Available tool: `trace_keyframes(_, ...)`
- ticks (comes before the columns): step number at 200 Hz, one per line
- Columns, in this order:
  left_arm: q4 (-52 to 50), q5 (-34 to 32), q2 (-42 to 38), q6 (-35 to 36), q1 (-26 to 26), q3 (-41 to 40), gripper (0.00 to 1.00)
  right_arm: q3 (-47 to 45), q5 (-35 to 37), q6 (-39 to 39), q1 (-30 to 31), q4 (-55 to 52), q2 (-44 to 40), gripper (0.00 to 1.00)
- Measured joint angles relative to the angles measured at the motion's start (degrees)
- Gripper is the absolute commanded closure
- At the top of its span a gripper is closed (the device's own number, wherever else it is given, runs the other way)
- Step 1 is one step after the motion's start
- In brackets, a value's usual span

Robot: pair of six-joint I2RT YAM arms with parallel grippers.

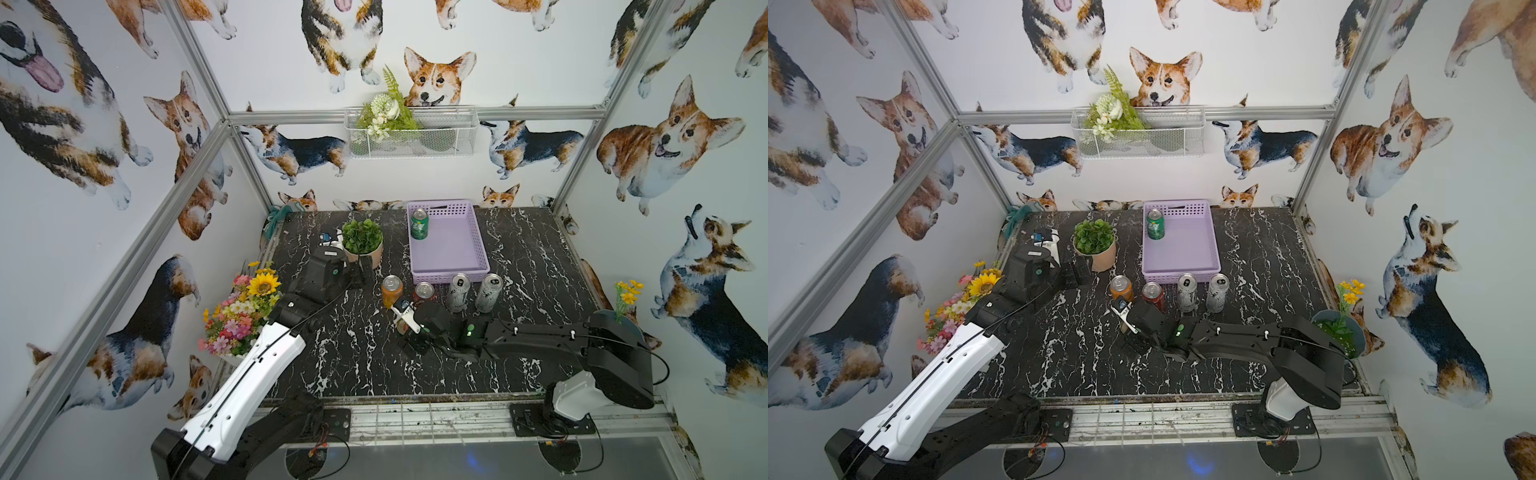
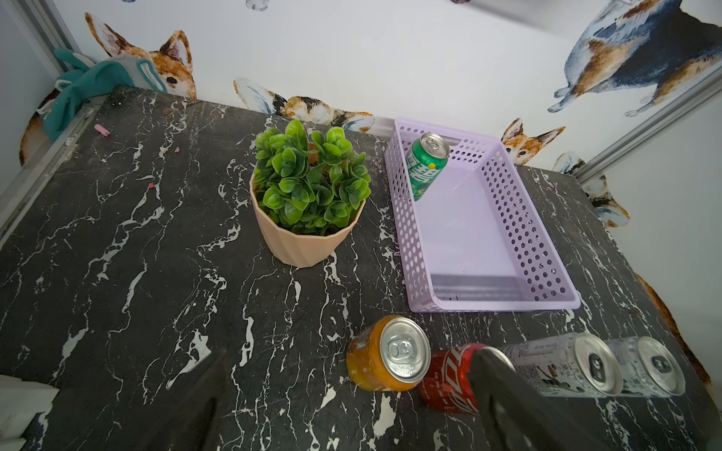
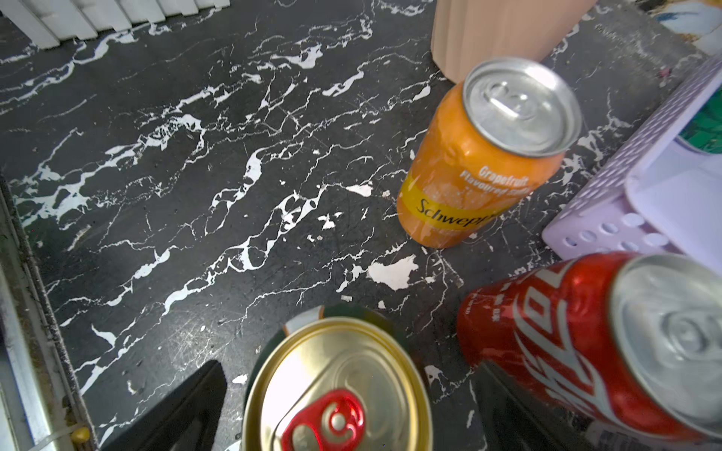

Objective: Take out the drinks from the basket
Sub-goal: Place the drink at the center of the board, then pick up the drink from the basket.

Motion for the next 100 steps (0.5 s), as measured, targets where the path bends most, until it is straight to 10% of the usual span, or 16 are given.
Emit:
trace_keyframes(50, 0.0, 0.0, -1.31, 0.0, 0.04, 0.02, 0.0, 11.54, 1.7, -0.94, -10.32, 0.0, -7.21, 0.0)
trace_keyframes(100, 0.02, 0.04, -1.29, -0.46, 0.15, -0.79, 0.0, 34.95, -0.42, 6.51, -29.14, -6.67, 16.04, 0.0)
